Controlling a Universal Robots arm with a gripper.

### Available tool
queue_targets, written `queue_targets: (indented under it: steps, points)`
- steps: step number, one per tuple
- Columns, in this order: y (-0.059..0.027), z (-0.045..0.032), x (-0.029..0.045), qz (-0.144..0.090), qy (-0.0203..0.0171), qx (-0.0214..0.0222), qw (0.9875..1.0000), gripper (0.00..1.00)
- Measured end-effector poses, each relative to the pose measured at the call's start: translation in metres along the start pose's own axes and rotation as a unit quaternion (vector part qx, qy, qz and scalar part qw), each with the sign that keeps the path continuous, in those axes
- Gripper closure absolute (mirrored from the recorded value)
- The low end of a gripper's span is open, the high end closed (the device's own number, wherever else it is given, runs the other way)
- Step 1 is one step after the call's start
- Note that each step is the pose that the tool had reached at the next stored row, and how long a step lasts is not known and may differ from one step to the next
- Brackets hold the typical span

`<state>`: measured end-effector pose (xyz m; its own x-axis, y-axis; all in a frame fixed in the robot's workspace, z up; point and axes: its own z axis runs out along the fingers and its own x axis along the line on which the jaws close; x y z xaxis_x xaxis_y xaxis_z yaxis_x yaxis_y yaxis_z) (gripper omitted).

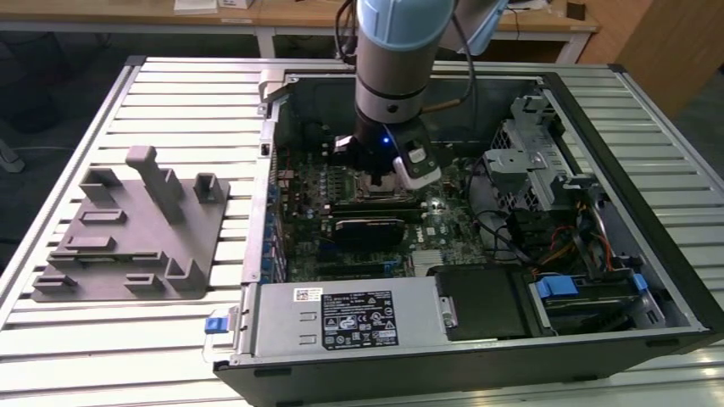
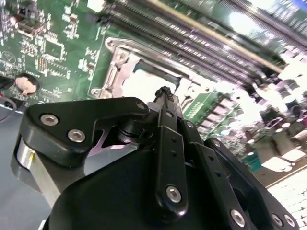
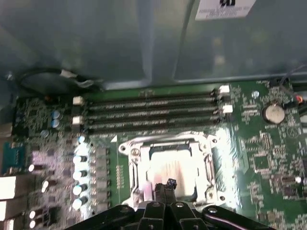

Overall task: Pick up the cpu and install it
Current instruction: 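Install the second cpu locking lever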

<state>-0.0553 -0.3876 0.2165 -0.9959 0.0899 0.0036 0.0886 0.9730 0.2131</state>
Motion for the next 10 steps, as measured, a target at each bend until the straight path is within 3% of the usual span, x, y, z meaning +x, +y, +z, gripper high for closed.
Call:
queue_targets:
  steps: [4, 10]
  points:
    - [0.0063, 0.0016, -0.0067, 0.000, -0.0001, 0.0004, 1.0000, 0.89]
    - [0.0064, 0.0016, -0.0073, 0.001, -0.0001, 0.0004, 1.0000, 0.89]
